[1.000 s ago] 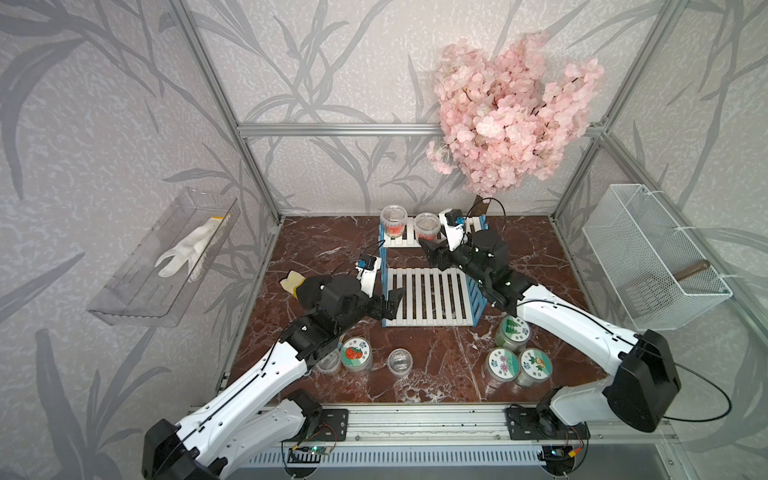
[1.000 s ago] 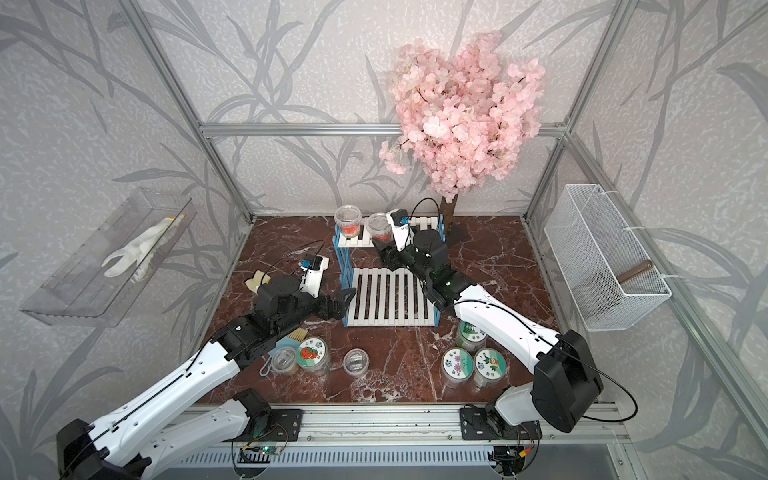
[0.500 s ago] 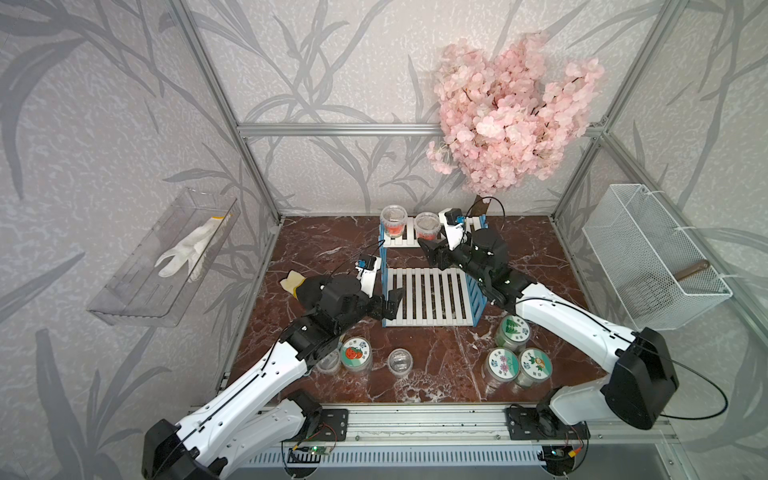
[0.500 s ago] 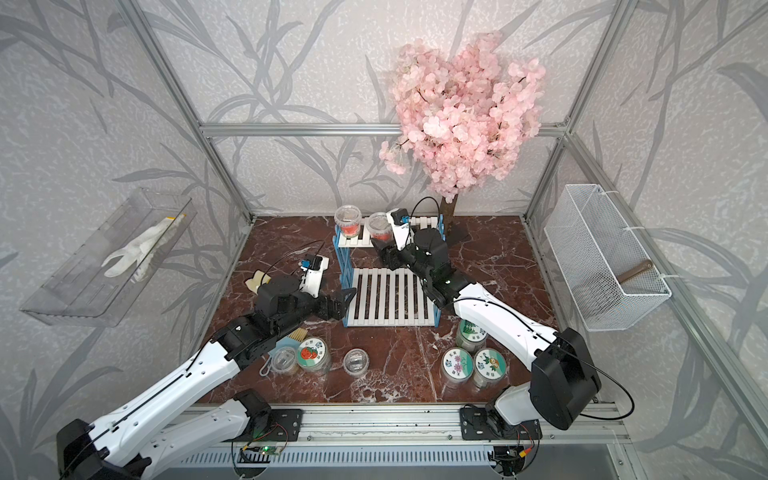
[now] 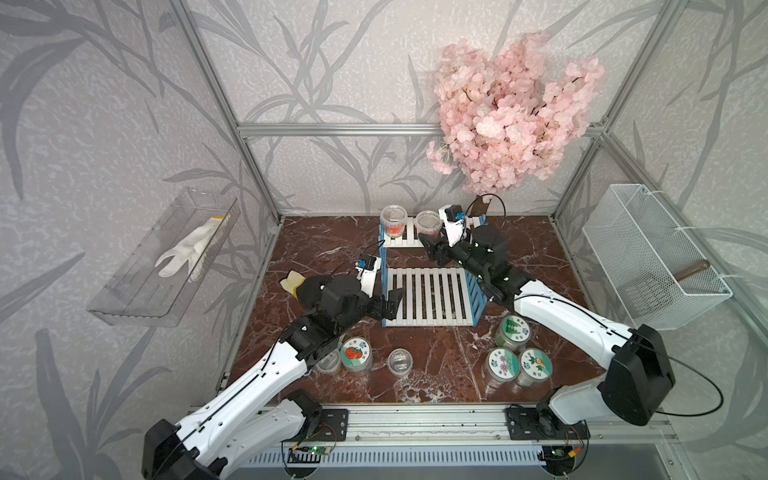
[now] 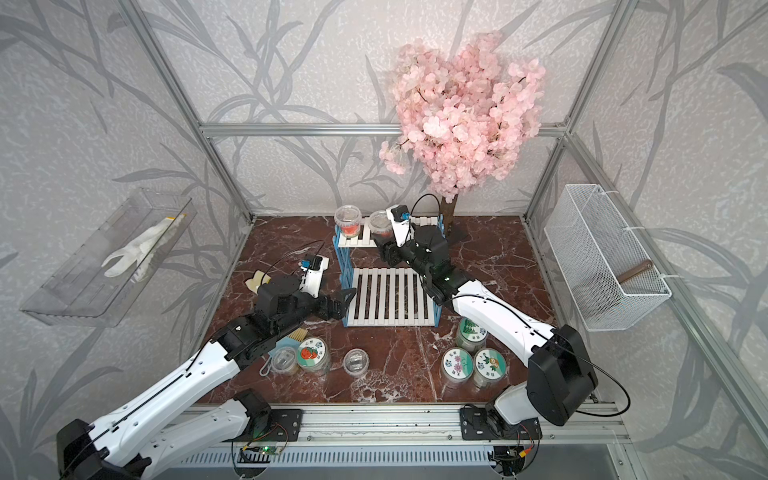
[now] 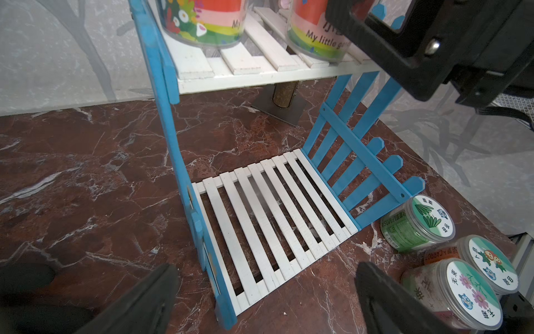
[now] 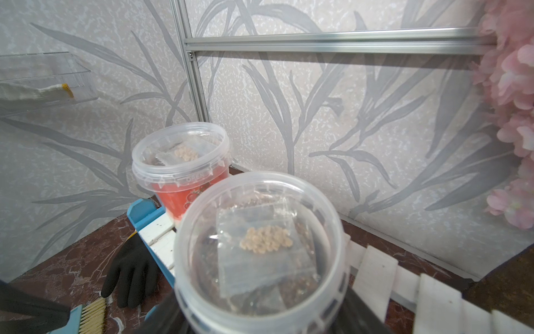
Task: Place the seed container on the shelf
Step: Place the seed jar on the shelf.
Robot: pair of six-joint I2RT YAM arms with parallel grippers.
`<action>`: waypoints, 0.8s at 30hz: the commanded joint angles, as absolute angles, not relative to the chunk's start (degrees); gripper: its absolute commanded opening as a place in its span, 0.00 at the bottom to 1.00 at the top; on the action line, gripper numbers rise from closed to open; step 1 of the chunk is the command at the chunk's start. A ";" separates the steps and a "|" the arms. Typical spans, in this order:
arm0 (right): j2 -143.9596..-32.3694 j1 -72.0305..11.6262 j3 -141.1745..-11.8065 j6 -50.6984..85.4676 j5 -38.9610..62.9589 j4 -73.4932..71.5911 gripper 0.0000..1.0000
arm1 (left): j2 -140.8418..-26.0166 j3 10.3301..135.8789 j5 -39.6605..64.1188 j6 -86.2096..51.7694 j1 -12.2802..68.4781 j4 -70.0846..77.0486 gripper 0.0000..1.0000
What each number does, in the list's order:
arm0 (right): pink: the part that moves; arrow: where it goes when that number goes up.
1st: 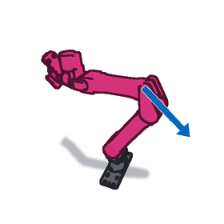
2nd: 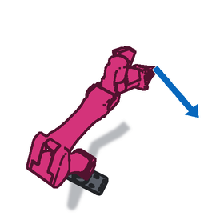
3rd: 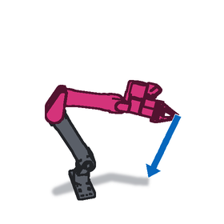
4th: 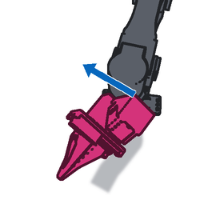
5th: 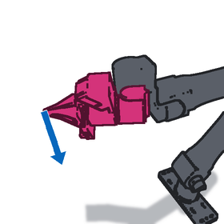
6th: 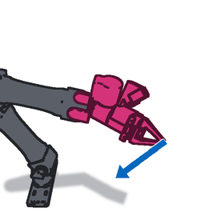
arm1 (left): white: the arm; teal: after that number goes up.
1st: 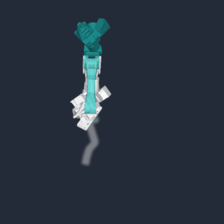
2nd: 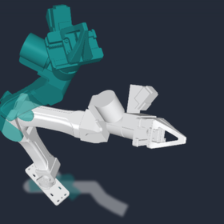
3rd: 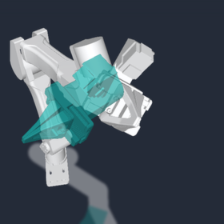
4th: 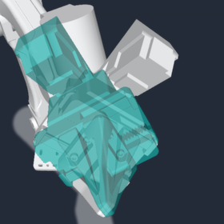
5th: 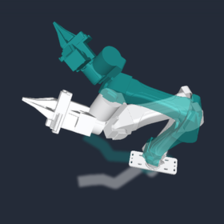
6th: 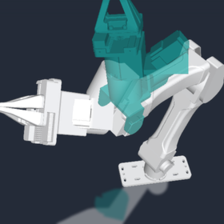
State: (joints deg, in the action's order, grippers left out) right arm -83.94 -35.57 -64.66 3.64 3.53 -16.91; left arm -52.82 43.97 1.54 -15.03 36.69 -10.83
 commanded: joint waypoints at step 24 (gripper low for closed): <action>-87.09 -34.37 -68.21 4.40 7.89 -21.18 0.63 | -50.38 42.67 0.35 -14.34 36.48 -11.21 1.00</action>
